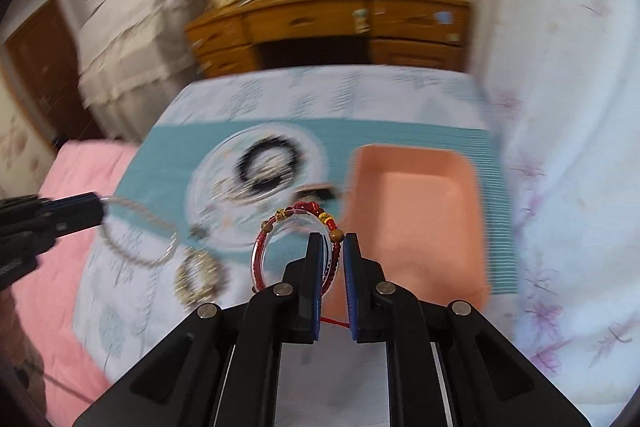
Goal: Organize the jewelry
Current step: 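Grasp the red bracelet with the right tool while the left tool grasps the pearl bracelet, then lower both bracelets into the pink tray and open both tools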
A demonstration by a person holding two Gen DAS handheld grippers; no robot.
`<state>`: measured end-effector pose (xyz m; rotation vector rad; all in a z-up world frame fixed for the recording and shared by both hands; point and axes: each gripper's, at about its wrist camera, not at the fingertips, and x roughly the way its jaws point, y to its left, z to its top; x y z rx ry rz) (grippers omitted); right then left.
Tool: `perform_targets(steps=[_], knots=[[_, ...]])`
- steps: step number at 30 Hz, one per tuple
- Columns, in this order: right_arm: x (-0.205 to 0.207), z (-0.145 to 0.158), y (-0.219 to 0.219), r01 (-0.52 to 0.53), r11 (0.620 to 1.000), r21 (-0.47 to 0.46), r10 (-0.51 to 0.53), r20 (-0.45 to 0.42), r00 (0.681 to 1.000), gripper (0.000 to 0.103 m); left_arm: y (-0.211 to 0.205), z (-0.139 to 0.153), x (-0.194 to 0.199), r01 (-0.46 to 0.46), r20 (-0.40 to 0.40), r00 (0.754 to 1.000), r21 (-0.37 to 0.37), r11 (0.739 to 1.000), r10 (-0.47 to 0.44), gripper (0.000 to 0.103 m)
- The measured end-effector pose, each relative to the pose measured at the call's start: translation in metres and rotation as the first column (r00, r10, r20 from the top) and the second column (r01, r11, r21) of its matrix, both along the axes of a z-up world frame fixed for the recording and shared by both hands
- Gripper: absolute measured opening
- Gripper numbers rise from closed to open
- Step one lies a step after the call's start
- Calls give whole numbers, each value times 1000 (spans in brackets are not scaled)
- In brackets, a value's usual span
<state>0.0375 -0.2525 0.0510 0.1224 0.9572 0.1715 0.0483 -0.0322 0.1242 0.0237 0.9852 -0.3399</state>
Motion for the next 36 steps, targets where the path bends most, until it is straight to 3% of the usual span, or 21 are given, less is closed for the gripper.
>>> perform_targets(steps=[5, 9, 18, 21, 23, 31, 33, 35, 36], knots=[[12, -11, -54, 171, 985, -11, -171, -1, 985, 10, -58, 16, 21, 70, 40, 997, -48, 996, -69, 5], [21, -30, -76, 220, 975, 24, -219, -46, 975, 10, -107, 10, 39, 122, 34, 992, -76, 990, -119, 5], [20, -64, -87, 227, 970, 89, -217, -116, 969, 12, -178, -53, 76, 160, -51, 985, -58, 985, -163, 5], [10, -70, -85, 217, 972, 85, -207, -115, 972, 28, -189, -74, 79, 173, -44, 984, -10, 985, -174, 5], [2, -68, -86, 227, 971, 74, -219, -99, 971, 44, -192, -86, 78, 182, -41, 983, 36, 983, -181, 5], [-23, -51, -80, 222, 974, 37, -219, -71, 973, 44, -183, -96, 64, 201, -64, 978, 58, 978, -197, 8], [-28, -47, -76, 218, 976, 21, -216, -68, 974, 45, -177, -93, 59, 199, -65, 979, 52, 979, -195, 19], [-34, -43, -70, 215, 977, 9, -214, -68, 975, 45, -168, -89, 53, 188, -67, 980, 38, 981, -185, 52], [-37, -42, -67, 216, 976, 1, -215, -69, 974, 45, -163, -87, 49, 181, -61, 982, 24, 983, -180, 57]])
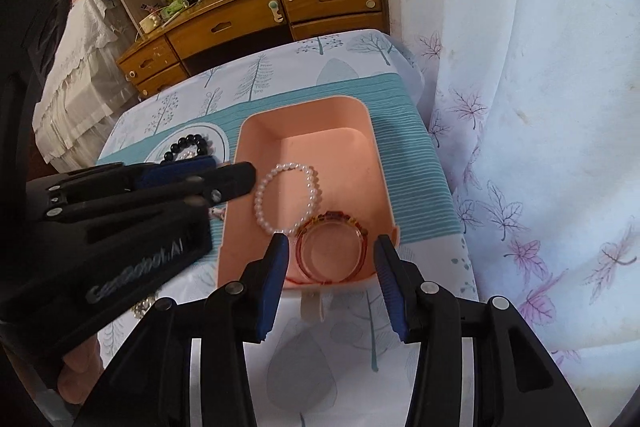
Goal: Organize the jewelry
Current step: 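Lower both bracelets into the pink tray and open both tools, then withdraw both tools from the tray back toward the round plate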
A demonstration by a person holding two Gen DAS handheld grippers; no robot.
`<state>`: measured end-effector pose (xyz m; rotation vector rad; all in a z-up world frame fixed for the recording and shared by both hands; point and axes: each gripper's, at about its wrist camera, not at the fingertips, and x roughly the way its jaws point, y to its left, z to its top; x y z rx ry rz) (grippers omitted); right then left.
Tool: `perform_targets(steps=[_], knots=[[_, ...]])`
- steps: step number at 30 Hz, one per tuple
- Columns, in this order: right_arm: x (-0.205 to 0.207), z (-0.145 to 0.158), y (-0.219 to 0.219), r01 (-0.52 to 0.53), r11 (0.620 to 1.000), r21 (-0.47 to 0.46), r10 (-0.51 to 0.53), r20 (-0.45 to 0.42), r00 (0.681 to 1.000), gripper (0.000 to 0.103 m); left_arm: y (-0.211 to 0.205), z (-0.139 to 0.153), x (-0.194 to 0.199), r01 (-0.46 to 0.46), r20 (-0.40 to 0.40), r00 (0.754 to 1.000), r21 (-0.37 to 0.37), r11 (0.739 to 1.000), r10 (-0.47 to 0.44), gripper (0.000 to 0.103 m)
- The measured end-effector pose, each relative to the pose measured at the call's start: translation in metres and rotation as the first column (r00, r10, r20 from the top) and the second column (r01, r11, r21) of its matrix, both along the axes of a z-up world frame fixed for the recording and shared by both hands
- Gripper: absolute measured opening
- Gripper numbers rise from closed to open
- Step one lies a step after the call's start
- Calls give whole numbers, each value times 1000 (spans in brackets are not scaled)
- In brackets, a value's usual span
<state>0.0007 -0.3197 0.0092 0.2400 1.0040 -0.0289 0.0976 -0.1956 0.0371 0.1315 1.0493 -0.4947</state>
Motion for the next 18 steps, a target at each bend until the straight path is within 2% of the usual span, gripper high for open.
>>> perform_targets(steps=[8, 18], knots=[[-32, 17, 23, -2, 998, -57, 3, 10, 1000, 45, 48, 22, -27, -44, 16, 999, -61, 997, 45, 59], [-73, 48, 72, -66, 996, -62, 68, 31, 997, 45, 124, 38, -64, -117, 37, 992, -89, 989, 121, 59]])
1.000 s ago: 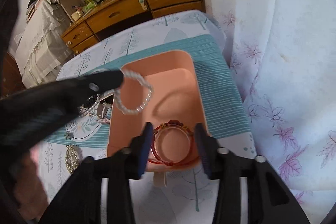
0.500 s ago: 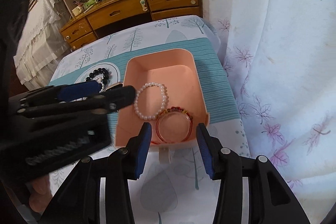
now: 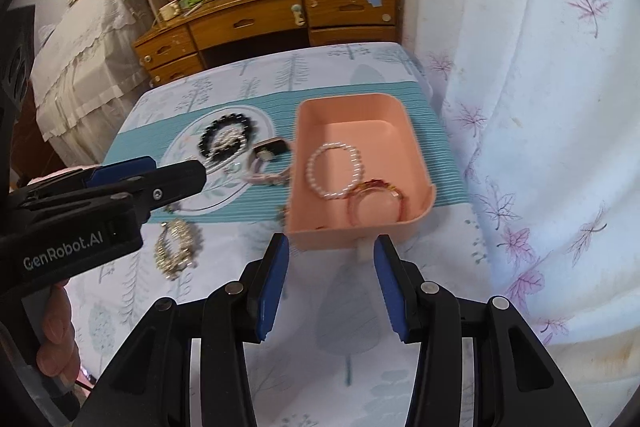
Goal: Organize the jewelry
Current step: 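Withdraw both tools from the tray back toward the round plate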
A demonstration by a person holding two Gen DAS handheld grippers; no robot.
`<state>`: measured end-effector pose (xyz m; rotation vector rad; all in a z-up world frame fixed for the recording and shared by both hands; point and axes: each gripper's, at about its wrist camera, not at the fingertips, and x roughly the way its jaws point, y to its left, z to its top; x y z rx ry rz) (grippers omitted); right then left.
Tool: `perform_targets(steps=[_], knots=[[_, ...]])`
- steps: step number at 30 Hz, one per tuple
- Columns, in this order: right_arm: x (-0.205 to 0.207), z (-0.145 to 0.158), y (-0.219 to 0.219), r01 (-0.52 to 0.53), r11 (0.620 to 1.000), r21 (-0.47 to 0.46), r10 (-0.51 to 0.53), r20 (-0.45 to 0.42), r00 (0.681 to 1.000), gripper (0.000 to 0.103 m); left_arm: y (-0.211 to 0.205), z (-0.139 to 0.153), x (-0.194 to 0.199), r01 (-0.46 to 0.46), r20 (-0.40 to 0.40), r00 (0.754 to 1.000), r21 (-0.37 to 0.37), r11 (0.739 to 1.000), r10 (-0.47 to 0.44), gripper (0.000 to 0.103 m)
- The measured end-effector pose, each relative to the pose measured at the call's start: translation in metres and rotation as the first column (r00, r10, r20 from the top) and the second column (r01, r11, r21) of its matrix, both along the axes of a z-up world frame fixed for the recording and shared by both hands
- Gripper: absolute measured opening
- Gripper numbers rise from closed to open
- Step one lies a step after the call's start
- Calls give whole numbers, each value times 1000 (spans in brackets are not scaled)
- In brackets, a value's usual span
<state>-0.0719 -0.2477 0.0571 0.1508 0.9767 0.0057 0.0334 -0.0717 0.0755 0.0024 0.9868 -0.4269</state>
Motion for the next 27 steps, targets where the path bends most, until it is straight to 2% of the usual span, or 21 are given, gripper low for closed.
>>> perform_targets(steps=[12, 24, 27], knots=[[-21, 43, 76, -121, 992, -34, 123, 50, 991, 45, 84, 30, -32, -90, 60, 994, 12, 996, 89, 59], [-18, 83, 105, -212, 976, -53, 215, 58, 975, 46, 138, 46, -34, -146, 69, 988, 66, 987, 141, 59], [-10, 99, 109, -225, 974, -40, 227, 60, 972, 50, 151, 50, -32, -163, 64, 985, 73, 984, 158, 59]])
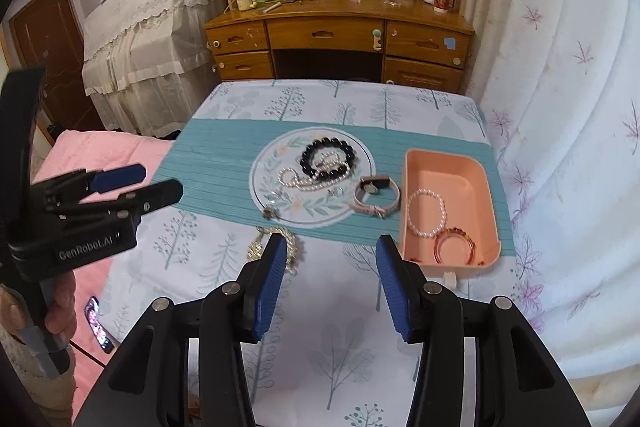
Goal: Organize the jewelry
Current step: 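Withdraw both tools from the tray back toward the round plate, then grasp the pink-strap watch with the right tool while the left tool grasps a small gold pin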
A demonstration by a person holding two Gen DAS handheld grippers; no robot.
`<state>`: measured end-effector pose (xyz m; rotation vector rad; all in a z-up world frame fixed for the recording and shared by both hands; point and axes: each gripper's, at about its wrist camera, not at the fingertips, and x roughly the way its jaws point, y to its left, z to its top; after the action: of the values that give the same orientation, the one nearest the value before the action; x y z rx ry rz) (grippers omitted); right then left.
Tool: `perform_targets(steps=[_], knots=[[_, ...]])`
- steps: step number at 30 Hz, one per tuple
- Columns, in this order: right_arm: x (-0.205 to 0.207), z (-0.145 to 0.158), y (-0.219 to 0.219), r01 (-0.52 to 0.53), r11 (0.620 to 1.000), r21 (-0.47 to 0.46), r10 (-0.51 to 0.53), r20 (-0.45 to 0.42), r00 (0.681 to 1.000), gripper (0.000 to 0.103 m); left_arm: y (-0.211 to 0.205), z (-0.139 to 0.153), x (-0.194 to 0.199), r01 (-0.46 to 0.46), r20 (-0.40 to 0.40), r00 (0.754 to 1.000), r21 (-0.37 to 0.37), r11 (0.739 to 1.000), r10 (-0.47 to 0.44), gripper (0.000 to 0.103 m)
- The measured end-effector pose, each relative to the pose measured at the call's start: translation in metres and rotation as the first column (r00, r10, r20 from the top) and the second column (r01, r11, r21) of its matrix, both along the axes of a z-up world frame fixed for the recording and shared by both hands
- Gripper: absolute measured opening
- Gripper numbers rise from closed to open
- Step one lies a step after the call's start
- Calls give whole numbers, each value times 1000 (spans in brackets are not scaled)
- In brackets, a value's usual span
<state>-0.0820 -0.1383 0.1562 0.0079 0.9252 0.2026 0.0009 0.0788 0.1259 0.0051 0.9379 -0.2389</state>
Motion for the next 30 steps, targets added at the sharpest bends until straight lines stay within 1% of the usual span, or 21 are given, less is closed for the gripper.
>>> perform_targets(steps=[2, 3, 6, 15, 22, 30], knots=[[5, 7, 2, -11, 1000, 0, 11, -1, 1000, 60, 8, 1, 1, -13, -1, 1000, 2, 1000, 13, 59], [9, 10, 4, -13, 1000, -4, 13, -4, 1000, 61, 12, 1, 2, -17, -5, 1000, 2, 1000, 17, 59], [20, 12, 8, -24, 1000, -8, 24, -27, 999, 61, 21, -4, 4, -31, -28, 999, 0, 1000, 31, 59], [51, -9, 19, -48, 999, 18, 50, -124, 991, 61, 31, -26, 15, -51, -86, 995, 17, 999, 53, 59], [72, -22, 27, -56, 998, 33, 61, -163, 985, 61, 38, -36, 26, -58, -125, 990, 29, 998, 61, 59], [100, -39, 31, -64, 997, 34, 69, -202, 977, 61, 37, -55, 47, -67, -173, 982, 42, 997, 73, 59]])
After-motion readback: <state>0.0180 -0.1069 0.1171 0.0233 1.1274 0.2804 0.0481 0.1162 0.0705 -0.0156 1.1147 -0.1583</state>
